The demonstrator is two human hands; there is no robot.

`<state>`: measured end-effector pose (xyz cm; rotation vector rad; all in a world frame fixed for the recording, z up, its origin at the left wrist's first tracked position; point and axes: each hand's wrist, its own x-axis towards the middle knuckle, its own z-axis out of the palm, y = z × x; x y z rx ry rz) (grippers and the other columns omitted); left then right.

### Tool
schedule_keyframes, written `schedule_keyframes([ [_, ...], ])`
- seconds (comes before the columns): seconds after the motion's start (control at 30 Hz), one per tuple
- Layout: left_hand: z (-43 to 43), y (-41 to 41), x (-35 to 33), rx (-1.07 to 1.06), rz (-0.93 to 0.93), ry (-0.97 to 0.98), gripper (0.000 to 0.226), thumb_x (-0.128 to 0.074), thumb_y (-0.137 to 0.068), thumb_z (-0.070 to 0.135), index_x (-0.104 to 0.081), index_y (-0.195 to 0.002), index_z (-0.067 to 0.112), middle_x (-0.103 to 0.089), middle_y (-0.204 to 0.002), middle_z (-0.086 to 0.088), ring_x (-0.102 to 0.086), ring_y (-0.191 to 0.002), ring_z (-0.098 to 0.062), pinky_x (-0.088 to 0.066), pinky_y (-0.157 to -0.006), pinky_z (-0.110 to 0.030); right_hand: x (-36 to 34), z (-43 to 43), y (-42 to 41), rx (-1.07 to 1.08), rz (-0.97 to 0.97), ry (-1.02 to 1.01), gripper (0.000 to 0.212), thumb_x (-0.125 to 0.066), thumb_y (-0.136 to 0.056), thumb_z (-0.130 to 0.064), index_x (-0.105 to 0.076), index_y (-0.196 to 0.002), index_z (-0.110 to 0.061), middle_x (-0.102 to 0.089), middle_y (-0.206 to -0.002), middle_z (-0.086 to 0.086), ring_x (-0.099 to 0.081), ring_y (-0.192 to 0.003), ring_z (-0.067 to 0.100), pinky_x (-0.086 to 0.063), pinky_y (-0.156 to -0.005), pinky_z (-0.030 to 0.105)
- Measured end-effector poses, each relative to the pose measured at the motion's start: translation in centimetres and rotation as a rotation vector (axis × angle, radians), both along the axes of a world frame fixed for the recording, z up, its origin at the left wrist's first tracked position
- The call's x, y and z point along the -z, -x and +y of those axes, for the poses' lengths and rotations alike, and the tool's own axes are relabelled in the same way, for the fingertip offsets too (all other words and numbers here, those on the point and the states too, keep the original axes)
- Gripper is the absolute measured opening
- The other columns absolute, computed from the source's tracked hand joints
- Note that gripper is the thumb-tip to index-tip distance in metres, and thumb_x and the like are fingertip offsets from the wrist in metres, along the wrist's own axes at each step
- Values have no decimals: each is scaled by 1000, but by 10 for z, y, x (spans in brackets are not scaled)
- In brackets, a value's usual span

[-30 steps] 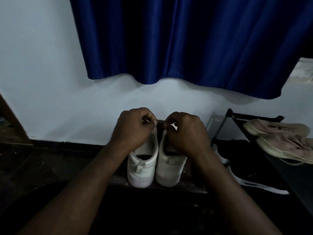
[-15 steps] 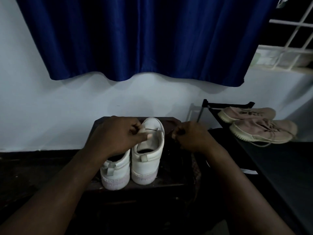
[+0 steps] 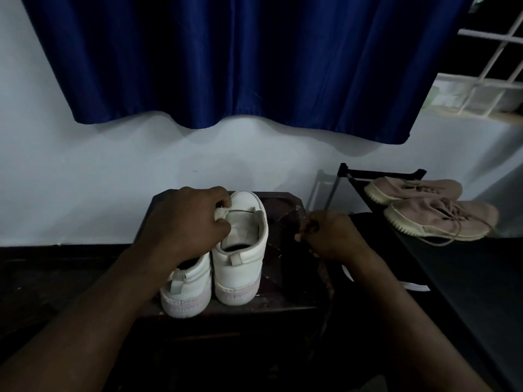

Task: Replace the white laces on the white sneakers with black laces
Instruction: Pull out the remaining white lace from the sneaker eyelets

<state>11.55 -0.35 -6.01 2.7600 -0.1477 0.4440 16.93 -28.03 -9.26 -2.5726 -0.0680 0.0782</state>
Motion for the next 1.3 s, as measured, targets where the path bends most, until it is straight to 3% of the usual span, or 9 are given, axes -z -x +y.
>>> schedule_keyframes([
  [0.2,5,-6,-1,41,32,44,45,-56,-60,47,-69,-103,44,-66,-72,16,-64,-78,-16,-52,-75,-35,-9,5,5,-13,-86,86,27,-84,-81,-46,-64,-70,-31,-72,-84,-8,-71,-83,14,-60,-78,32],
  [0.33,3,-6,-1,57,37,32,45,-55,-62,48,-69,-105,44,-63,-72,16,-62,-78,-15,-48,-73,-33,-24,5,16,-43,84,259,40,-80,-79,-59,-54,-71,-30,-67,-90,-4,-69,-93,20,-57,-80,33],
  [0.4,2,-5,1,58,27,14,45,-54,-64,49,-69,-107,45,-62,-73,16,-62,-80,-16,-47,-73,-33,-19,9,19,-87,164,230,37,-81,-77,-61,-64,-86,-30,-70,-96,-3,-71,-95,21,-59,-81,34],
  [0.47,2,-5,3,55,11,11,46,-53,-66,51,-69,-109,46,-66,-78,15,-64,-83,-16,-49,-75,-33,-11,15,18,-88,159,201,54,-81,-75,-62,-67,-115,-28,-72,-110,-1,-69,-102,22,-59,-89,37],
  [0.57,3,-7,6,50,-7,-3,50,-47,-66,55,-67,-111,47,-70,-86,14,-65,-87,-16,-52,-78,-35,-1,22,12,-60,58,248,57,-82,-78,-55,-66,-122,-23,-72,-115,2,-68,-108,23,-57,-91,35],
  [0.8,4,-8,10,67,-60,-1,46,-47,-69,55,-66,-110,45,-72,-97,22,-65,-92,-9,-52,-83,-35,3,17,0,-20,-21,193,38,-81,-81,-52,-70,-105,-25,-71,-106,-1,-67,-101,19,-56,-88,34],
  [1.0,6,-10,11,81,-72,-25,47,-46,-71,55,-66,-112,45,-72,-100,21,-65,-93,-12,-50,-82,-34,-9,1,-4,54,-132,49,22,-82,-84,-44,-66,-78,-31,-71,-83,-9,-69,-84,14,-56,-75,30],
  [1.13,4,-8,9,82,-59,-35,44,-47,-73,53,-66,-112,45,-72,-97,19,-65,-94,-14,-50,-81,-35,-25,-6,3,102,16,-116,22,-84,-87,-28,-72,-79,-12,-72,-59,-4,-67,-53,9,-54,-51,23],
  [1.3,3,-7,8,69,-41,-16,42,-50,-73,52,-66,-111,46,-71,-90,17,-64,-91,-15,-51,-80,-36,-20,18,17,-65,183,27,28,-88,-81,-41,-73,-75,-17,-75,-65,-1,-67,-53,8,-57,-56,24],
])
